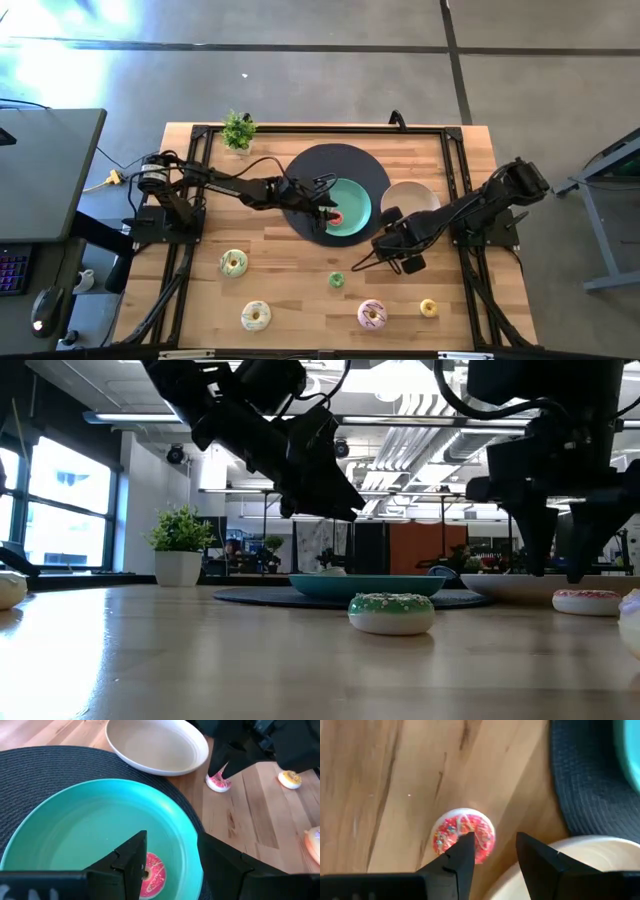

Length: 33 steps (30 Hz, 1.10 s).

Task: Pick & Place donuts
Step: Put the small pink donut into the blue plate

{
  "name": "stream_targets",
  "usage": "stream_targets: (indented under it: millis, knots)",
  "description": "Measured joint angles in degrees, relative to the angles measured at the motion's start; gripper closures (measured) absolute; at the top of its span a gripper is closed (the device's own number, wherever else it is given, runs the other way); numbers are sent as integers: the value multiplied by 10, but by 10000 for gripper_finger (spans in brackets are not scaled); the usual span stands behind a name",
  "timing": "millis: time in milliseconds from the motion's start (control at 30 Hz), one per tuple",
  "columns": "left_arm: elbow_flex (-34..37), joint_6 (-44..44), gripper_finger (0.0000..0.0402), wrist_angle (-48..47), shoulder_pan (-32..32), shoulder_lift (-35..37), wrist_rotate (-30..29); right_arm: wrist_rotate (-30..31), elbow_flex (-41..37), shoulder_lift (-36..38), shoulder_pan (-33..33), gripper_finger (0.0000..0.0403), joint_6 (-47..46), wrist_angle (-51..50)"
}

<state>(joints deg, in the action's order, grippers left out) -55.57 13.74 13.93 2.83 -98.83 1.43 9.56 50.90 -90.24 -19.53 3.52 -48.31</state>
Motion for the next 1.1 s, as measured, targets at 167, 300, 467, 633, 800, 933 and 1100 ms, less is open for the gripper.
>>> stream_targets:
  millis: [167, 300, 467, 633, 800, 933, 1100]
  knots:
    - [0, 0, 227, -1, 0, 0, 1, -22, -41, 0, 0, 273, 10, 36]
    - [0, 0, 227, -1, 1, 0, 1, -14, -66, 0, 0, 274, 10, 65]
    - [0, 0, 227, -1, 1, 0, 1, -25, -67, 0, 0, 292, 10, 62]
    - [0, -11, 228, -1, 1, 0, 1, -48, -24, 0, 2, 360, -4, 51]
    - [2, -30, 228, -32, 1, 23, -29, -22, 30, -1, 24, 390, -16, 87]
    - [0, -47, 228, -75, 2, 86, -59, 99, 28, -1, 56, 379, -21, 251]
    - [0, -92, 228, -159, 2, 179, -74, 273, -13, -2, 132, 391, -108, 482]
